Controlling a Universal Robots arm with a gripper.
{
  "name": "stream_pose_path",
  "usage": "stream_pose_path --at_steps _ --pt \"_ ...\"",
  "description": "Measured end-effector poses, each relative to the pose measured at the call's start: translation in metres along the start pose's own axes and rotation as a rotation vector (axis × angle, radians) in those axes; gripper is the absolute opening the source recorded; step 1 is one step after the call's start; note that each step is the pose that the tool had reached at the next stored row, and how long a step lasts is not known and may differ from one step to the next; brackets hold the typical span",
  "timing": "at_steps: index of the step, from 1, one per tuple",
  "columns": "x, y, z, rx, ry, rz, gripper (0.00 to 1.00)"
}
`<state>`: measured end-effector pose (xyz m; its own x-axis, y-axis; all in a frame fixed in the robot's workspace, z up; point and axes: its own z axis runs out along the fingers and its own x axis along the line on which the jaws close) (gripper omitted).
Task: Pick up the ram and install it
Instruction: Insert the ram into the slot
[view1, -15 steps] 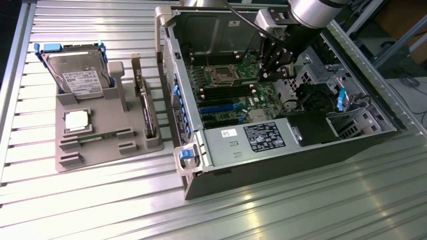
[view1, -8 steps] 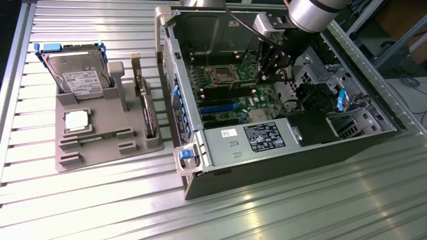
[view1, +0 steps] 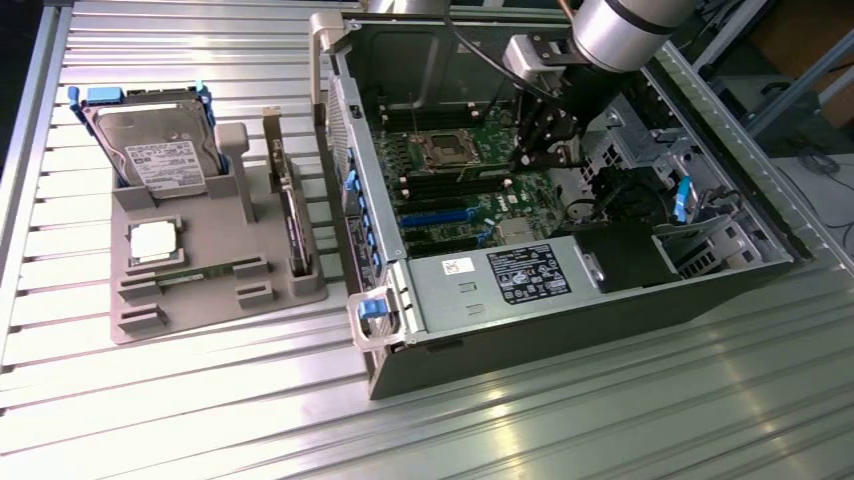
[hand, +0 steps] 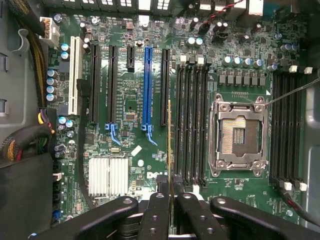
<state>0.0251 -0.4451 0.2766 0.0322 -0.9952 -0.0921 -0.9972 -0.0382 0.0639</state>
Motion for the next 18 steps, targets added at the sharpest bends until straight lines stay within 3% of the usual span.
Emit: stream_pose_path --at_steps 15,18 --pt "0.001 -0.0005 0.0136 0.0 0.0 0.0 0.13" --pt "0.001 0.005 0.0153 0.0 -0.0001 0.0 0.13"
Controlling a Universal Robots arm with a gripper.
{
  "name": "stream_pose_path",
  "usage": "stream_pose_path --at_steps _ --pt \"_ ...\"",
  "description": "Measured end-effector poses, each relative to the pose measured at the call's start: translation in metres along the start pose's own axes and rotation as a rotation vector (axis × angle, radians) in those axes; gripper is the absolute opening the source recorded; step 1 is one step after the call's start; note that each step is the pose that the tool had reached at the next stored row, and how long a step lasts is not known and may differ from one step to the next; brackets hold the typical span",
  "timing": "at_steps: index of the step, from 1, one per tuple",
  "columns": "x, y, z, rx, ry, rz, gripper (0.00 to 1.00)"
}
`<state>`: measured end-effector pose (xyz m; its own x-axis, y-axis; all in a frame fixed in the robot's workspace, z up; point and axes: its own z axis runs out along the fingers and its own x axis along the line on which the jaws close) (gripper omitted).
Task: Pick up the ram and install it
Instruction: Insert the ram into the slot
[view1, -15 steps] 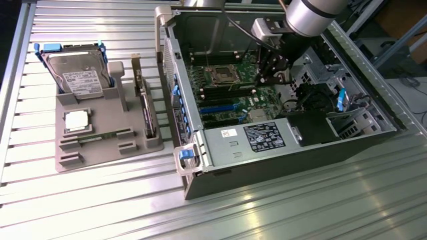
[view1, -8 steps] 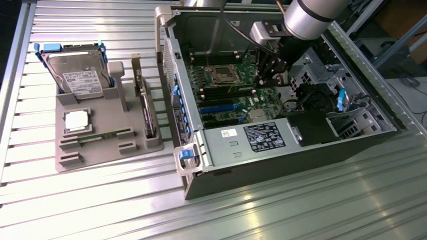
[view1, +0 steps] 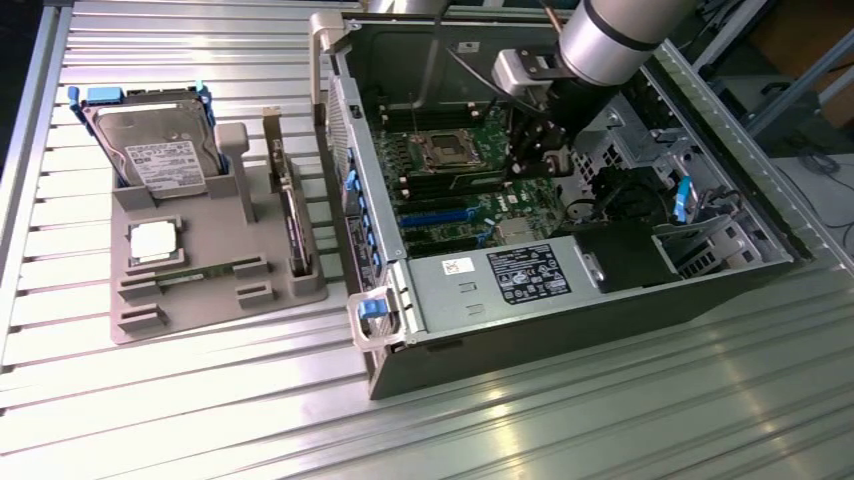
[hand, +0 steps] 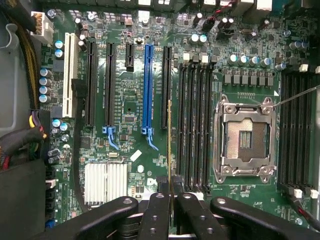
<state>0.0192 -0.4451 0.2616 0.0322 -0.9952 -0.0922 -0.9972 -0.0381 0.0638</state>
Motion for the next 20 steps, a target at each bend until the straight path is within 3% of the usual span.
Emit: stream_pose_path --at_steps 6,11,16,19,20 --pt "0.0 0.0175 0.0038 0.0 -0.0001 0.0 0.13" --pt "0.0 0.026 0.0064 0.0 0.0001 0.0 0.13" --pt "-0.011 0.0327 0.0102 -0.0001 0.0015 0.0 0.13" --pt "-0.014 0.0363 0.0135 -0.0001 0.0066 0.0 0.13" --pt "-0.015 0.0366 0.0139 -0.0005 0.0137 0.001 0.13"
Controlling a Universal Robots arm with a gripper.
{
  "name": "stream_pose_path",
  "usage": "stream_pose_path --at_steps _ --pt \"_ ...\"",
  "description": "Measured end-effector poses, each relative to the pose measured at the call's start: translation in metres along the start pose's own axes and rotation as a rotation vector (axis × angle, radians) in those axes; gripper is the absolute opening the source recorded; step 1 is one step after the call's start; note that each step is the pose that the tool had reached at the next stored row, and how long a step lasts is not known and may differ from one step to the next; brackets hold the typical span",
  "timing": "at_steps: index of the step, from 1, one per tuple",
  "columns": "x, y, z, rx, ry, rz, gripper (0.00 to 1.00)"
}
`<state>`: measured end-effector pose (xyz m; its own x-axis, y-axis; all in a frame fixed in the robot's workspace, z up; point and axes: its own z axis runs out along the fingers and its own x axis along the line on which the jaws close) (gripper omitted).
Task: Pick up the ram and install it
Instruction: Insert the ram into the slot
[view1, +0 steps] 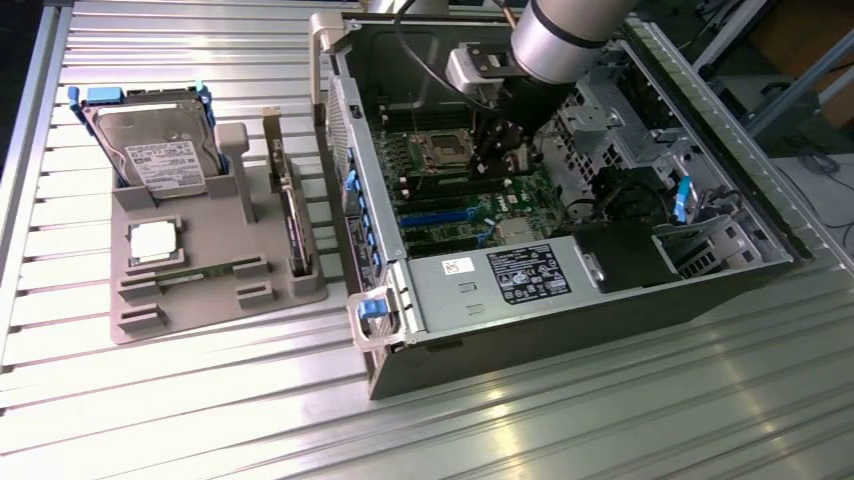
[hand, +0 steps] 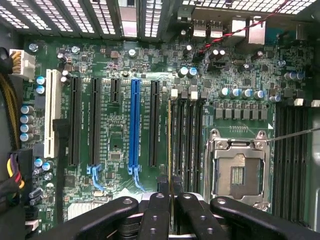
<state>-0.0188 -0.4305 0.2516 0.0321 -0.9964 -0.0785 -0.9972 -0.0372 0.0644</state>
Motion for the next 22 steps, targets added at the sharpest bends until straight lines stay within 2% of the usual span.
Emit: stream_pose_path --at_steps 2,3,4,6,8,11,14,22 --pt "-0.002 0.0003 0.0007 -0.0013 0.0398 0.003 0.13" --pt "-0.003 0.0002 0.001 -0.0017 0.0554 0.004 0.13" --pt "-0.008 0.0001 0.0016 -0.002 0.0646 0.004 0.13" --pt "-0.017 -0.0002 0.0031 -0.0021 0.067 0.004 0.13" --pt "-0.02 0.0005 0.004 -0.0022 0.0677 0.005 0.13" --pt "-0.021 0.0015 0.0072 -0.0022 0.0719 0.005 0.13" --pt "-0.021 0.0017 0.0109 -0.0025 0.079 0.007 0.13" --pt "-0.02 0.0017 0.0137 -0.0022 0.0799 0.015 0.13"
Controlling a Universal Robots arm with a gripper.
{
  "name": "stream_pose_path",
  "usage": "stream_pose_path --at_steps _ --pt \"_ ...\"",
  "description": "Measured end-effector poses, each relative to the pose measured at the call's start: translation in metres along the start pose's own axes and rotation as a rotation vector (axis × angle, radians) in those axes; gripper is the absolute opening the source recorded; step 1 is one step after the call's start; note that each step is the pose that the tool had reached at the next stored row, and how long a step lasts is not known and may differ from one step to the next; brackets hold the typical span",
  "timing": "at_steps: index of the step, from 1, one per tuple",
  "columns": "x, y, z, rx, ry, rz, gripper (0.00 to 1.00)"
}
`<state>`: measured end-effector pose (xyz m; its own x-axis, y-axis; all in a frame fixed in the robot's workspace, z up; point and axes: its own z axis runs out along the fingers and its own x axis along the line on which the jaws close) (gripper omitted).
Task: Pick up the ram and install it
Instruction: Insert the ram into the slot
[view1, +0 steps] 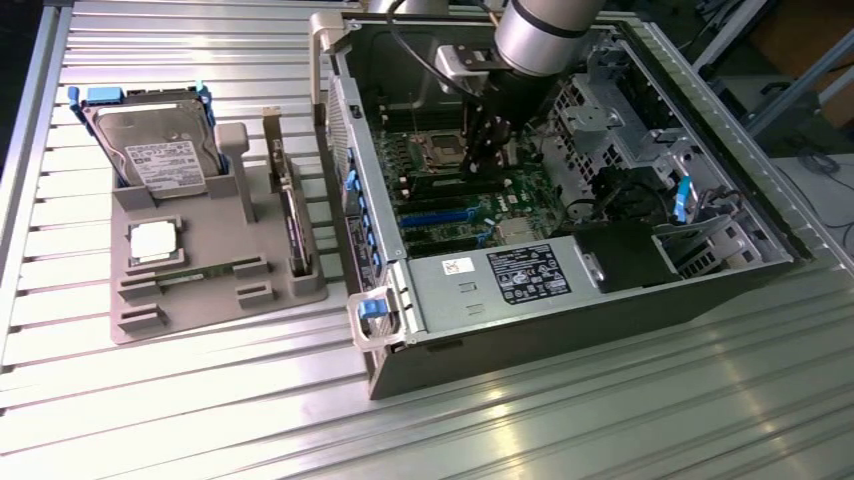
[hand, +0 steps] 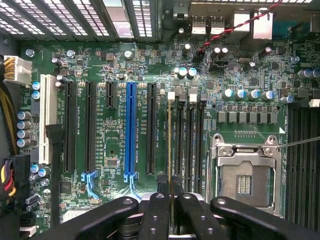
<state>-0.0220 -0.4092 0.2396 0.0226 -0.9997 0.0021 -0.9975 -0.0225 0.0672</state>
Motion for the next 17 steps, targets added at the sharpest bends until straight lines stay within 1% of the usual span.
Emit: stream_pose_path --at_steps 3,6,10,17 --pt "0.0 0.0 0.0006 0.0 0.0012 0.004 0.13" --pt "0.0 -0.0001 0.0021 -0.0001 0.0046 0.009 0.13" --pt "0.0 -0.0004 0.0043 -0.0001 0.0046 0.009 0.13" --pt "-0.0008 -0.0017 0.0053 0.0 0.0043 0.011 0.13"
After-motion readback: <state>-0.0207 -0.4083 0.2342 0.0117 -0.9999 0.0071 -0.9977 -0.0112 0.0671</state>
